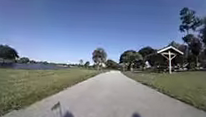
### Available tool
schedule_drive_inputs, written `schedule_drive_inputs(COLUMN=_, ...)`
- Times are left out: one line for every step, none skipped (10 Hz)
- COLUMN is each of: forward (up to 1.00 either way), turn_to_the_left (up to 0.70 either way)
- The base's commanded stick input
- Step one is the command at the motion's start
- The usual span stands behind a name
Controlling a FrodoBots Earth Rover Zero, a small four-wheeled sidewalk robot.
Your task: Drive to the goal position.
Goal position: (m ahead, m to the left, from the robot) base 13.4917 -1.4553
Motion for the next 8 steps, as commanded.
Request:
schedule_drive_inputs(forward=0.85, turn_to_the_left=0.00)
schedule_drive_inputs(forward=0.85, turn_to_the_left=0.00)
schedule_drive_inputs(forward=0.85, turn_to_the_left=0.15)
schedule_drive_inputs(forward=0.85, turn_to_the_left=0.34)
schedule_drive_inputs(forward=0.85, turn_to_the_left=0.34)
schedule_drive_inputs(forward=0.85, turn_to_the_left=0.34)
schedule_drive_inputs(forward=0.85, turn_to_the_left=0.30)
schedule_drive_inputs(forward=0.85, turn_to_the_left=0.11)
